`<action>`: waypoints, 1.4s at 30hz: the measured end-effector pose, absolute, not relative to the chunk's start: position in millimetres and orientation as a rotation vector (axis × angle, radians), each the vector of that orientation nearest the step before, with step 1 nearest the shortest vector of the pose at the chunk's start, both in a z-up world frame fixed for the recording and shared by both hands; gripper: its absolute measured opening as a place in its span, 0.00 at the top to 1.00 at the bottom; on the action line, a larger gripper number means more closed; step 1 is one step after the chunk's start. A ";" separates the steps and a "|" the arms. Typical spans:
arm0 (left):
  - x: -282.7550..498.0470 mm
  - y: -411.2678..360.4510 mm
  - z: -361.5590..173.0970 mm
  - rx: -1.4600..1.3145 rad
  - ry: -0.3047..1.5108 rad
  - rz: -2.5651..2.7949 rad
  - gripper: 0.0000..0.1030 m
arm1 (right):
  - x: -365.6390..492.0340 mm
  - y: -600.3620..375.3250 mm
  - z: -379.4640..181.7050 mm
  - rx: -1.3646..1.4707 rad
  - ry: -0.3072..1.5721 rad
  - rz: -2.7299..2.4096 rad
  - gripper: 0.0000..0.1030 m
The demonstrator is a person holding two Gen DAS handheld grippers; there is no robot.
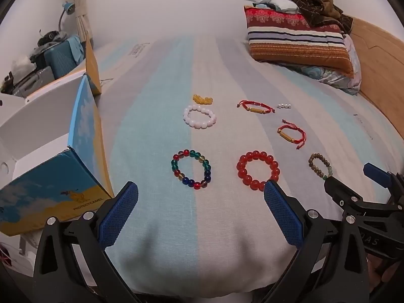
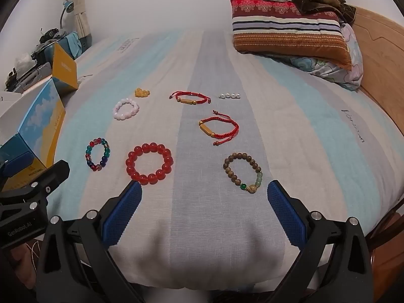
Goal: Organize jewelry
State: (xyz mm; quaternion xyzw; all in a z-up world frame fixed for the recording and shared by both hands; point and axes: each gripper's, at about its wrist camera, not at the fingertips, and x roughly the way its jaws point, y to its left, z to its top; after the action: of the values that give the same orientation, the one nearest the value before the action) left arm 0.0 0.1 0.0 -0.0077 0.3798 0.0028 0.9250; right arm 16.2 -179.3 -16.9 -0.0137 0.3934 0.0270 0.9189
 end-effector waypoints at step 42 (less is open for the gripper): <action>2.0 1.8 -3.4 -0.002 0.787 0.013 0.05 | 14.8 -178.5 -15.5 -0.031 0.798 0.055 0.07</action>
State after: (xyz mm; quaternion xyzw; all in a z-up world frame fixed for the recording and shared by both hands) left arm 2.0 1.8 -3.4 -0.0009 0.3836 0.0062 0.9235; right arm 14.8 -178.5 -15.5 -0.0150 0.3886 0.0269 0.9209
